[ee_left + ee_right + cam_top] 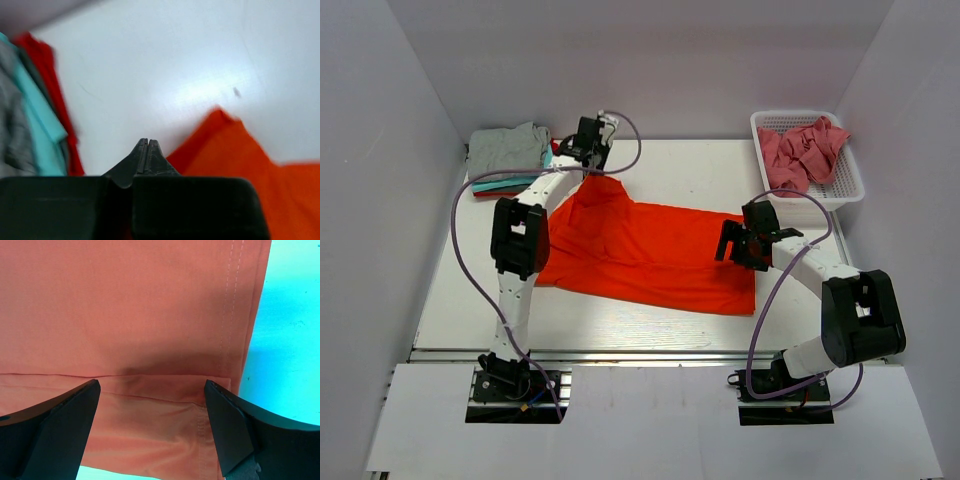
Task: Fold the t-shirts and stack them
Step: Fold the flattened tshirt in 1/3 of the way
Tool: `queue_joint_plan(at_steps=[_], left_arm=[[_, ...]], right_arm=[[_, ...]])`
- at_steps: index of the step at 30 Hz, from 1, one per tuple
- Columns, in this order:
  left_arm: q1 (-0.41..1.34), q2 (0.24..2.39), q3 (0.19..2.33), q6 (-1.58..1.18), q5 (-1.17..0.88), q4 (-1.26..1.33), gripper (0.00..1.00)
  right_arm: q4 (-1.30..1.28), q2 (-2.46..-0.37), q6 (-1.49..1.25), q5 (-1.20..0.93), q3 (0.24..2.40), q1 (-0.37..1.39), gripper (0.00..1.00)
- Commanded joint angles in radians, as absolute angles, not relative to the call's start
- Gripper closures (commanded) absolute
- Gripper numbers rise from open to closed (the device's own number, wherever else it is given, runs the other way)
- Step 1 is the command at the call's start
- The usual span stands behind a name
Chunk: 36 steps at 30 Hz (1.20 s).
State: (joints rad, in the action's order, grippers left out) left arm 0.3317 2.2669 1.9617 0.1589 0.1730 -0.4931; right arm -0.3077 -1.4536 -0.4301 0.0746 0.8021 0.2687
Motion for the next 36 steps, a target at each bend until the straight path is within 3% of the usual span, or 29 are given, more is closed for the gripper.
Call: queue_joint_plan(at_steps=[1, 5, 7, 8, 12, 17, 23, 27, 36], left_arm=[[0.305, 2.322, 2.117, 0.166, 0.291, -0.457, 1.0], [0.262, 2.488, 2.365, 0.117, 0.423, -0.466, 1.0], [0.242, 2.542, 2.44, 0.106, 0.423, -0.476, 0.16], [0.242, 2.542, 2.427, 0.106, 0.423, -0.465, 0.0], [0.242, 2.447, 2.292, 0.106, 0.362, -0.319, 0.0], [0.242, 2.375, 2.263, 0.078, 0.287, -0.351, 0.0], [0.252, 2.13, 1.927, -0.067, 0.363, -0.432, 0.0], [0.252, 1.975, 1.549, -0.187, 0.364, -0.378, 0.0], [0.242, 1.947, 1.297, -0.416, 0.339, -0.518, 0.0]], right_arm=[[-0.287, -1.448, -0.425, 0.097, 0.819, 0.265, 0.1], [-0.293, -1.462, -0.425, 0.107, 0.842, 0.262, 0.1], [-0.293, -1.465, -0.426, 0.123, 0.848, 0.264, 0.1], [-0.293, -1.462, -0.425, 0.13, 0.859, 0.265, 0.1], [-0.272, -1.439, -0.419, 0.147, 0.864, 0.268, 0.1], [-0.245, -1.413, -0.416, 0.118, 0.865, 0.268, 0.1], [-0.201, -1.416, -0.437, 0.069, 0.867, 0.272, 0.1], [-0.176, -1.427, -0.456, 0.043, 0.854, 0.272, 0.1], [-0.181, -1.442, -0.489, 0.011, 0.77, 0.275, 0.1]])
